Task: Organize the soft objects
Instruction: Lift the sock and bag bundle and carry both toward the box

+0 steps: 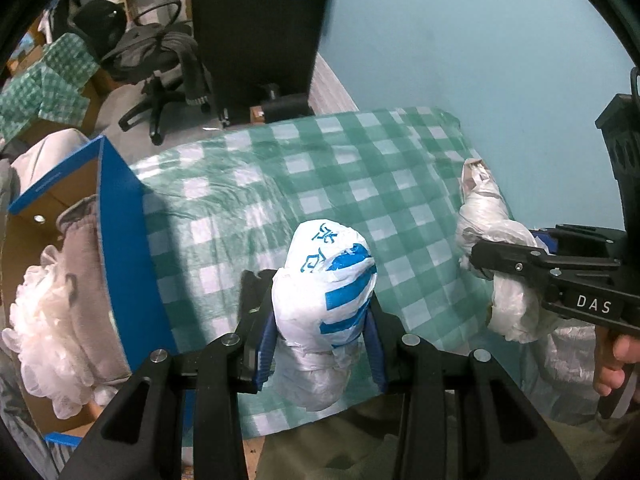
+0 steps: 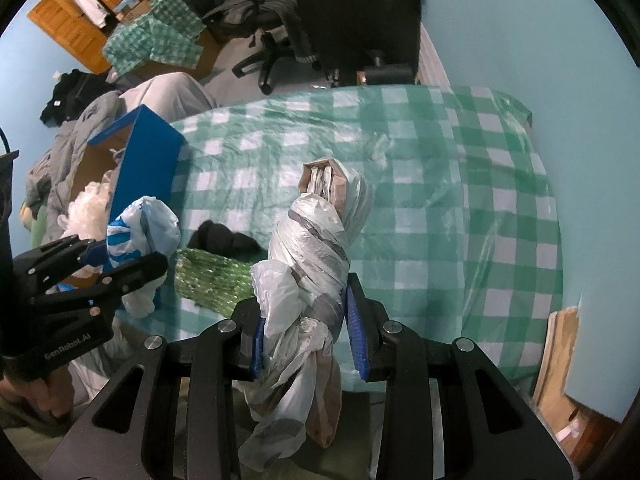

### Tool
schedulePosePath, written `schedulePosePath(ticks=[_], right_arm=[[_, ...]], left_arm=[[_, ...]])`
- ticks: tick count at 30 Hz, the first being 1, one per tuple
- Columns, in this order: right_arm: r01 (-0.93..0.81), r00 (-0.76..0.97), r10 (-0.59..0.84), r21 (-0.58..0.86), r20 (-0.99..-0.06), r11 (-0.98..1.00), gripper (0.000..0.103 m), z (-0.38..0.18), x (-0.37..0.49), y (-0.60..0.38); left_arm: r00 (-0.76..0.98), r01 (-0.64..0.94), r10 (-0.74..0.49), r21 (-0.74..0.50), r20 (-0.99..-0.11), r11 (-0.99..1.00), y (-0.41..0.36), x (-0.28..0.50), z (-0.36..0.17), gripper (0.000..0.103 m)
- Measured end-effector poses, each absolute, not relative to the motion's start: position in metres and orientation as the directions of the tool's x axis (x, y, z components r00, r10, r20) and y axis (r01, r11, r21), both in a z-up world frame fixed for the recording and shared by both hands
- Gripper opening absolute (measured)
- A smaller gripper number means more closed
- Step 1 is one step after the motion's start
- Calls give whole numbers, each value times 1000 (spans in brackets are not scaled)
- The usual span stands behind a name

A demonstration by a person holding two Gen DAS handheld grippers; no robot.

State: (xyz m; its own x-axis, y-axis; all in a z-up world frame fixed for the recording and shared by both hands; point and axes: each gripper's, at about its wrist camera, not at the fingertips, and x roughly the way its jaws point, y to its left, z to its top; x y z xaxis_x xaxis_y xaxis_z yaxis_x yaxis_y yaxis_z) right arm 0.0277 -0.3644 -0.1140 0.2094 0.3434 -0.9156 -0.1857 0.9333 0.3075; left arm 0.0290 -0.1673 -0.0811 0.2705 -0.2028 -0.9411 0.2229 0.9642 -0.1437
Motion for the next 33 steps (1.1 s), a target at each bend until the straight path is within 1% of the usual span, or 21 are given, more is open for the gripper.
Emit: schedulePosePath(ticks=[15,33], right_arm=[[-275,231,389,324,-892,905,32,-80,43,-325],[-395,188,452,354,-872,848,32,-73,66,-243]], left_arm=[[318,129,-169,-134,-933,983,-124,35,-56,39],[348,-43,-103,-126,-932,991,-36,31,-52,39]])
